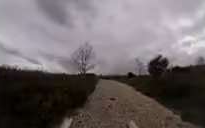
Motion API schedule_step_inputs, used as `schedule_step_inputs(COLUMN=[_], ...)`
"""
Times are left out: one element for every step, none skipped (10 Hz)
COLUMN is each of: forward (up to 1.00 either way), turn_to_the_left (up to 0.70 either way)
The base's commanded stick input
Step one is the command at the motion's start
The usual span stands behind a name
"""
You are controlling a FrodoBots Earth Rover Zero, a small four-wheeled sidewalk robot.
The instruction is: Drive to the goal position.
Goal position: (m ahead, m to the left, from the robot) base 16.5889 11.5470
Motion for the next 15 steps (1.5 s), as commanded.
schedule_step_inputs(forward=[0.70, 0.70, 0.70, 0.70, 0.70, 0.70, 0.70, 0.70, 0.70, 0.70, 0.70, 0.70, 0.70, 0.70, 0.70], turn_to_the_left=[0.00, 0.00, -0.13, -0.35, -0.35, -0.35, 0.00, 0.00, 0.00, 0.00, -0.02, -0.12, -0.26, -0.35, -0.04])
